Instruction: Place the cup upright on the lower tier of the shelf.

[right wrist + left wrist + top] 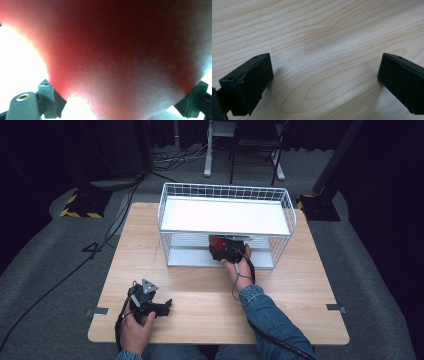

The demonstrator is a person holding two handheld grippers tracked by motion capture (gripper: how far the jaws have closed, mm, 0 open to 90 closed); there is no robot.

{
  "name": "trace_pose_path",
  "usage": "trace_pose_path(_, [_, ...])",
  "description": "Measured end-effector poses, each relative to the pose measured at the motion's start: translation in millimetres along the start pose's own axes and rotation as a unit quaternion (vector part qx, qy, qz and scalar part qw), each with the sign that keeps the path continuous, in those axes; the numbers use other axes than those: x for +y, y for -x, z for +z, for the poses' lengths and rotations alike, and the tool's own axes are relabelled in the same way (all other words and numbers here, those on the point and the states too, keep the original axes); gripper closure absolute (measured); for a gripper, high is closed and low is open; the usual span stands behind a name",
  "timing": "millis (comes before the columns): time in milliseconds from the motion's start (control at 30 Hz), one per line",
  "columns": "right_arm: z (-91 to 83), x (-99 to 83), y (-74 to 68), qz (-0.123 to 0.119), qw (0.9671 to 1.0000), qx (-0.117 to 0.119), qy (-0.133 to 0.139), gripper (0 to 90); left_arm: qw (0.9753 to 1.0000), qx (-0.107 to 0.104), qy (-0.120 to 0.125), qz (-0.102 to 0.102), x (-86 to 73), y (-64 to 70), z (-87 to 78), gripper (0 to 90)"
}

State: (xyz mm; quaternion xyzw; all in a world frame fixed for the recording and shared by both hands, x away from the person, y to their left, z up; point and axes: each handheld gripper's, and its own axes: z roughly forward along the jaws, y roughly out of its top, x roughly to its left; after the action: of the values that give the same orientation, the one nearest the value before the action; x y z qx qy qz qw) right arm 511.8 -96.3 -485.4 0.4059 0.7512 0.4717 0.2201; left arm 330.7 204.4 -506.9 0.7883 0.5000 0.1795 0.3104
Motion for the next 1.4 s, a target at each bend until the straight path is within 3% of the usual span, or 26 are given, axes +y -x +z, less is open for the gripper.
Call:
trace_pose_path(500, [-12.0,-3.8,1.3,-0.016,0.9998,0.005,0.007,15.9,1.0,0.0,0.0,0.0,0.0,0.0,0.0,0.5])
trace_pose_path(767, [-30.3,-4.5,0.2,-0.023,0.9996,0.012,0.006,15.9,1.0,0.0,0.0,0.0,0.0,0.0,0.0,0.5])
trace_pose_path(967, [-46.1,-4.6,3.1,-0.042,0.9989,0.018,0.008,15.9,1.0,0.0,0.001,0.0,0.1,-0.1,0.1,0.4])
trace_pose_path(1400, [-89.3,-6.2,9.2,-0.032,0.9985,0.044,0.004,15.9,1.0,0.0,0.0,0.0,0.0,0.0,0.0,0.4])
